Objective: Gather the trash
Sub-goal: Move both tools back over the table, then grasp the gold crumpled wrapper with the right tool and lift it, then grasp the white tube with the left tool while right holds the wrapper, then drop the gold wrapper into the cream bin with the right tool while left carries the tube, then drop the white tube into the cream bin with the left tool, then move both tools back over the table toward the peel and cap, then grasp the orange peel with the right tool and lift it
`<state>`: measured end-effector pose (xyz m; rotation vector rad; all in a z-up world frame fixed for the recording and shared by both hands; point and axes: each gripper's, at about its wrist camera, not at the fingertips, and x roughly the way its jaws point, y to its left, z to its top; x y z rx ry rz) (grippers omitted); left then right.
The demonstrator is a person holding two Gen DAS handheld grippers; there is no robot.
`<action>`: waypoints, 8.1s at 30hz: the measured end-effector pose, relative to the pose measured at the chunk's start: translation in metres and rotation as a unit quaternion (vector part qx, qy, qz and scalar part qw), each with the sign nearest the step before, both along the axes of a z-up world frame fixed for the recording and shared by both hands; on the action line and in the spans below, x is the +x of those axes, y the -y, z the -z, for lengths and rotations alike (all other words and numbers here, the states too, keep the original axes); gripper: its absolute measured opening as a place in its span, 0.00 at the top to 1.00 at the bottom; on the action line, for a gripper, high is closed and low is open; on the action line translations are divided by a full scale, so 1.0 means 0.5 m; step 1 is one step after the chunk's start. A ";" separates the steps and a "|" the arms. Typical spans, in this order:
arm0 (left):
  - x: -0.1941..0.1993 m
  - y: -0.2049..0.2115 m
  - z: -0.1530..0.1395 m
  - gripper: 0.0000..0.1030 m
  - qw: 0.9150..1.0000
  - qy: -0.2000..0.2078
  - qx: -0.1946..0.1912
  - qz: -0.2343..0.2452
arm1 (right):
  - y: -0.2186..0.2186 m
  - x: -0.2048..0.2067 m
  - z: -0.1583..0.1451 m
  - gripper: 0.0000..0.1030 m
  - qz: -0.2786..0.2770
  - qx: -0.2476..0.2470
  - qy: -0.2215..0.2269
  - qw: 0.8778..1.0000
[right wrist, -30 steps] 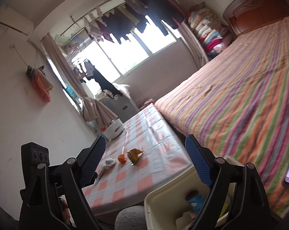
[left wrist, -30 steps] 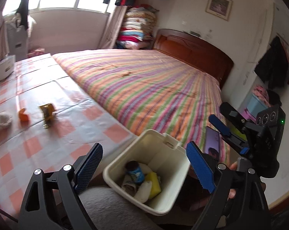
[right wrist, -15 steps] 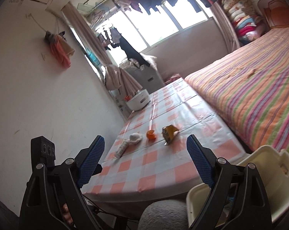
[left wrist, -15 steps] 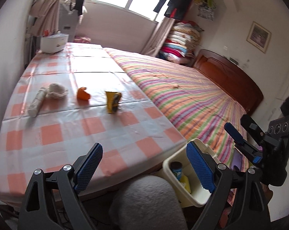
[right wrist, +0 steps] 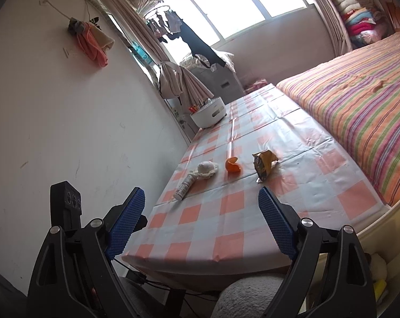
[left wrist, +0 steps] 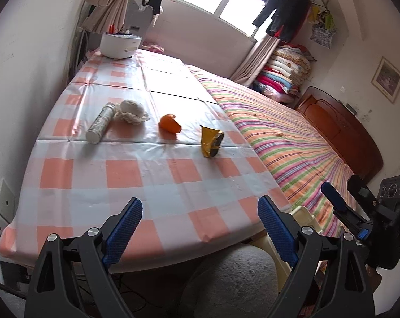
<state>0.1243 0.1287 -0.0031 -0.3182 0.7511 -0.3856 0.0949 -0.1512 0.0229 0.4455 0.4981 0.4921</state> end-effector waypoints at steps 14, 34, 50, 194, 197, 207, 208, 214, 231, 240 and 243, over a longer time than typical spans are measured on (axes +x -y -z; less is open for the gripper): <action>0.036 -0.047 0.008 0.16 0.999 -0.018 0.030 -0.037 | -0.067 0.104 -0.016 0.16 -0.018 -0.051 -0.028 0.998; 0.074 -0.124 0.029 0.16 0.995 -0.049 0.043 -0.081 | -0.097 0.374 0.135 0.16 0.036 -0.187 -0.162 0.968; 0.118 -0.123 0.020 0.16 0.993 -0.058 0.065 -0.082 | -0.143 0.508 0.205 0.52 0.023 -0.258 -0.202 0.945; -0.003 0.336 -0.035 0.21 0.973 -0.034 0.085 0.212 | 0.167 -0.108 -0.019 0.33 0.203 -0.114 -0.007 0.973; 0.013 0.284 -0.026 0.21 0.979 -0.039 0.083 0.180 | 0.120 -0.076 -0.022 0.33 0.166 -0.122 -0.008 0.979; 0.052 0.098 -0.004 0.21 0.994 -0.056 0.066 0.070 | -0.065 0.065 -0.035 0.33 0.000 -0.162 -0.010 0.987; 0.055 0.085 -0.003 0.21 0.994 -0.058 0.064 0.061 | -0.083 0.088 -0.031 0.33 -0.025 -0.162 -0.015 0.986; 0.065 0.009 0.007 0.21 0.996 -0.067 0.049 0.018 | -0.178 0.205 -0.011 0.36 -0.101 -0.201 -0.024 0.974; 0.104 -0.075 0.041 0.21 0.995 -0.094 0.032 -0.025 | -0.296 0.502 0.151 0.45 -0.178 -0.295 -0.095 0.934; 0.136 -0.094 0.059 0.21 0.993 -0.107 0.028 -0.034 | -0.301 0.588 0.202 0.45 -0.164 -0.317 -0.125 0.926; 0.146 -0.094 0.064 0.21 0.993 -0.112 0.025 -0.033 | -0.324 0.608 0.218 0.45 -0.169 -0.322 -0.130 0.922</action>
